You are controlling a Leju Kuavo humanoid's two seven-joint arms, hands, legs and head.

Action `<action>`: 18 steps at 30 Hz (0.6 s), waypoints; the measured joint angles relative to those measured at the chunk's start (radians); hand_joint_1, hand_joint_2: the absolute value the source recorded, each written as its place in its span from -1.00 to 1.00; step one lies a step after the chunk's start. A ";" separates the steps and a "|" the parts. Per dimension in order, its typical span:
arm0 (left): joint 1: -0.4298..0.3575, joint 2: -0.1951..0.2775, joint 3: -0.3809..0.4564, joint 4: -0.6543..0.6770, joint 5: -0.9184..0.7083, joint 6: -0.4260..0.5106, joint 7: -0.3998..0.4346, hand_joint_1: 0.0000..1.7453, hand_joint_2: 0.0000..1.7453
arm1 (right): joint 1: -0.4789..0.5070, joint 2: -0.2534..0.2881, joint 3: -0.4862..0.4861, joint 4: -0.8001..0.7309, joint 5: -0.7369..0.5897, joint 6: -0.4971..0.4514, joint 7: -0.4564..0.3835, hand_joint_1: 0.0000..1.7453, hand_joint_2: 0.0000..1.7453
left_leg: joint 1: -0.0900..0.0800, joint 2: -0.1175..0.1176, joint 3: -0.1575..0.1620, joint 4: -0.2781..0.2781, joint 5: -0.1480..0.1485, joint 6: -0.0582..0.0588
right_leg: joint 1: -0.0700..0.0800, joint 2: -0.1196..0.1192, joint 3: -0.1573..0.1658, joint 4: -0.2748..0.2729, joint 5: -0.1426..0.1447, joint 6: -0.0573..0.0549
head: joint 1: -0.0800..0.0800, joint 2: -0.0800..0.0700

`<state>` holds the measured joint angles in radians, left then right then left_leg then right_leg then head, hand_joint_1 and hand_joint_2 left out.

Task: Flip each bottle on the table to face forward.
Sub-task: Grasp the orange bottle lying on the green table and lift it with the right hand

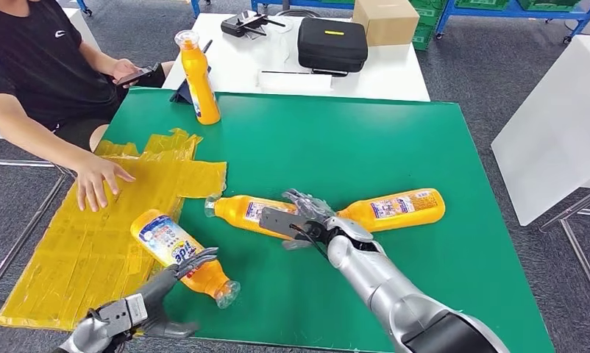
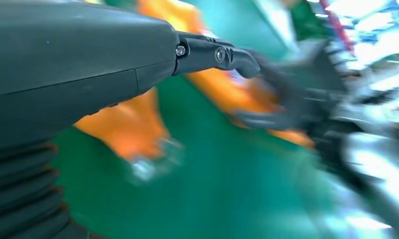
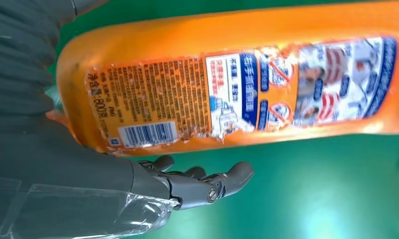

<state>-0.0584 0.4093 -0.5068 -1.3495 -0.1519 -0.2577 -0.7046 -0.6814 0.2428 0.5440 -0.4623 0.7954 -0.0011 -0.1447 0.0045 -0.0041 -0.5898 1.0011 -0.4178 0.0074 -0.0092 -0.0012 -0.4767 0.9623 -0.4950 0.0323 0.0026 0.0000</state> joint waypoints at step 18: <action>0.073 -0.074 0.075 -0.248 0.063 -0.164 0.002 -1.00 -1.00 | -0.008 0.048 0.063 0.042 0.082 -0.038 0.109 -1.00 1.00 | 0.000 0.000 -0.004 0.000 0.002 0.000 | 0.001 0.000 -0.001 0.000 0.002 -0.001 | 0.000 0.000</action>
<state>0.0146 0.3349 -0.4322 -1.5971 -0.0894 -0.4215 -0.7024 -0.6895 0.2912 0.6071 -0.4207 0.8774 -0.0389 -0.0359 0.0048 -0.0038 -0.5942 1.0013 -0.4161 0.0077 -0.0083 -0.0012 -0.4776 0.9624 -0.4935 0.0316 0.0025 0.0000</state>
